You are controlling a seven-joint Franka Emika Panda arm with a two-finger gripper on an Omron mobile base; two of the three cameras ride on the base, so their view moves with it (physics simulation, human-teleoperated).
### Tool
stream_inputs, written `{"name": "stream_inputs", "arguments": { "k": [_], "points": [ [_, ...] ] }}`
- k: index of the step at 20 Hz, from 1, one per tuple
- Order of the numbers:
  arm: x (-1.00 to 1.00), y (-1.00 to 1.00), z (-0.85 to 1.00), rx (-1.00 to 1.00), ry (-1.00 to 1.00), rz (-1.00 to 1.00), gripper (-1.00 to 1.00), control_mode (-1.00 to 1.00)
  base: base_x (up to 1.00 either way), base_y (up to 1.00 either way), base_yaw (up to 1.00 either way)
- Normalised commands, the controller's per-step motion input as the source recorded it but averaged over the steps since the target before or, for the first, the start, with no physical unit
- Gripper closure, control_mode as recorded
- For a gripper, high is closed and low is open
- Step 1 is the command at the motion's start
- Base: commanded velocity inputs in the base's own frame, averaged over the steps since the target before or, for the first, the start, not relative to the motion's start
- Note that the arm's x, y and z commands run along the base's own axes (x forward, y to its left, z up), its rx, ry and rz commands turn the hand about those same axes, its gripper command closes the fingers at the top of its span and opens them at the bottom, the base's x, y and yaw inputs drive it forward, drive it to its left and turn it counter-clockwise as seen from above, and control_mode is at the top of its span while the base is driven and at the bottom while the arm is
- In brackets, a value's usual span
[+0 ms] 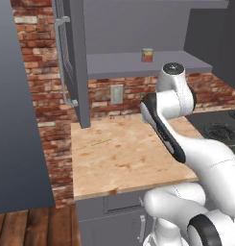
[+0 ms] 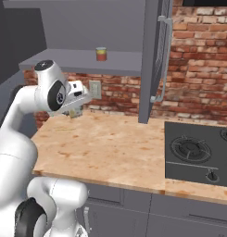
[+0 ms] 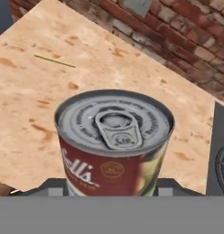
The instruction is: Restock the canned food cabinet by taking the new fresh canned food from the counter and placing it in the cabinet. Then, take the old canned food from the cabinet and place it on the counter.
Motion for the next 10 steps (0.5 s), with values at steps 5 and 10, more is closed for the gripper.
{"name": "stream_inputs", "arguments": {
  "k": [5, 10],
  "points": [
    [0.75, 0.40, -0.93, -0.10, 0.13, 0.12, 1.00, -1.00, 0.00, 0.00, 0.00],
    [0.72, -0.02, -0.88, 0.03, 0.18, 0.12, 1.00, -1.00, 0.00, 0.00, 0.00]
  ]
}}
